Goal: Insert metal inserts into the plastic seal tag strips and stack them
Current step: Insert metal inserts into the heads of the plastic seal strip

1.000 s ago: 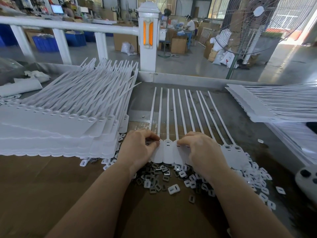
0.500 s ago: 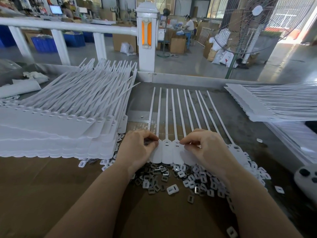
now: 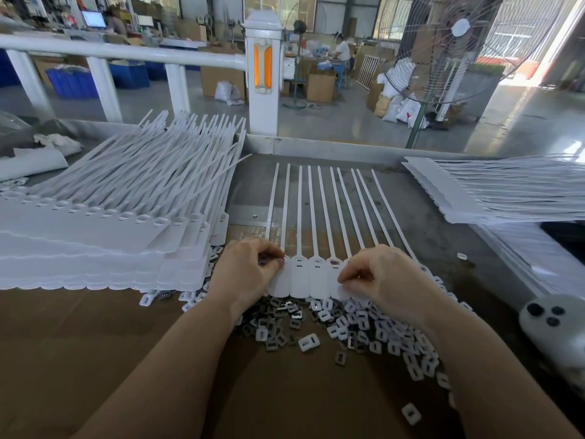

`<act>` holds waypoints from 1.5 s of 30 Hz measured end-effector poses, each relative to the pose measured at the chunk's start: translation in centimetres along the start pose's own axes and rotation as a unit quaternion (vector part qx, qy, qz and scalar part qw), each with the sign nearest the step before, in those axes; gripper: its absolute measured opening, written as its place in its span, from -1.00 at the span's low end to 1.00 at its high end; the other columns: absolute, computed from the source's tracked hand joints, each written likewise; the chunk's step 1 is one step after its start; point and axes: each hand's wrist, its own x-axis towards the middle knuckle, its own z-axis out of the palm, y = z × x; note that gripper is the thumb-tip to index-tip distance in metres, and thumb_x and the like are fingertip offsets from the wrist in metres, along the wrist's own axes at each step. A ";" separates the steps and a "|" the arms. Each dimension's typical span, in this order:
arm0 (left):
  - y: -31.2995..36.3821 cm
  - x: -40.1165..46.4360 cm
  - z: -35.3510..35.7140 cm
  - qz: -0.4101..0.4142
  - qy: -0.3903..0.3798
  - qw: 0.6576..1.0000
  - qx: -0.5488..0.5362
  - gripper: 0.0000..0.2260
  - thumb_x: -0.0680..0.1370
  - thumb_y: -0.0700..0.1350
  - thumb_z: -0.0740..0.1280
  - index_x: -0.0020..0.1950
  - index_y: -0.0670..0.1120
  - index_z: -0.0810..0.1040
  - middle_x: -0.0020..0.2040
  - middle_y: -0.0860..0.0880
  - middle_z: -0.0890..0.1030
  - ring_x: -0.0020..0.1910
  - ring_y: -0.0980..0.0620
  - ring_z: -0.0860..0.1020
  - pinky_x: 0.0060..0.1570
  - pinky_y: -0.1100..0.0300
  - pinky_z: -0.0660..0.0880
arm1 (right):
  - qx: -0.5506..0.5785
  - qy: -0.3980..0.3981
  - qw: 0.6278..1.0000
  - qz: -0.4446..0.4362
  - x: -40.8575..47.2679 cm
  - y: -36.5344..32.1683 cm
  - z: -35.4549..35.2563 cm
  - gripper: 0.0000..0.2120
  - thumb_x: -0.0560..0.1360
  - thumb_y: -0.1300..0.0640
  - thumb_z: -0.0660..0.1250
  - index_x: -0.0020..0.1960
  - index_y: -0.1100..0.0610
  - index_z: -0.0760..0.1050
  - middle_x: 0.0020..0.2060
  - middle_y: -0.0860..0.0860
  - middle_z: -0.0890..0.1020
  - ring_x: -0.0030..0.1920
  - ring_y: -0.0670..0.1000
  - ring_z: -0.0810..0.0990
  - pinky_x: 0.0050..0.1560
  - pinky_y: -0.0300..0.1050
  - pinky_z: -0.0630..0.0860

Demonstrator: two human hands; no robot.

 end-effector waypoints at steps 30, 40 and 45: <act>-0.1 0.0 0.0 0.007 -0.004 1.000 -0.010 -0.91 0.48 -0.16 0.40 -0.05 -0.03 0.63 -0.16 0.15 0.54 -0.19 0.35 0.43 -0.21 0.67 0.28 | -0.061 -0.062 0.994 -0.063 -1.6 -0.1 0.3 -0.89 0.48 0.07 0.36 -0.05 -0.11 0.60 -0.14 -0.27 0.43 -0.17 -0.26 0.44 -0.15 -0.42 0.35; -0.1 -0.1 0.0 0.009 0.000 1.000 -0.008 -0.91 0.48 -0.16 0.39 -0.04 -0.04 0.64 -0.21 0.20 0.50 -0.20 0.36 0.43 -0.20 0.67 0.29 | -0.049 -0.053 0.996 -0.061 -1.3 -0.2 0.1 -0.77 0.45 0.13 0.39 -0.24 -0.14 0.41 -0.20 -0.27 0.43 -0.21 -0.29 0.46 -0.20 -0.44 0.35; -0.1 0.0 0.0 0.011 -0.001 1.000 -0.009 -0.91 0.48 -0.16 0.39 -0.04 -0.04 0.64 -0.21 0.19 0.51 -0.21 0.34 0.44 -0.20 0.65 0.30 | 0.042 -0.002 0.998 -0.037 -0.8 -0.4 0.2 -0.76 0.47 0.16 0.37 -0.23 -0.14 0.42 -0.24 -0.20 0.54 -0.16 -0.26 0.51 -0.12 -0.39 0.45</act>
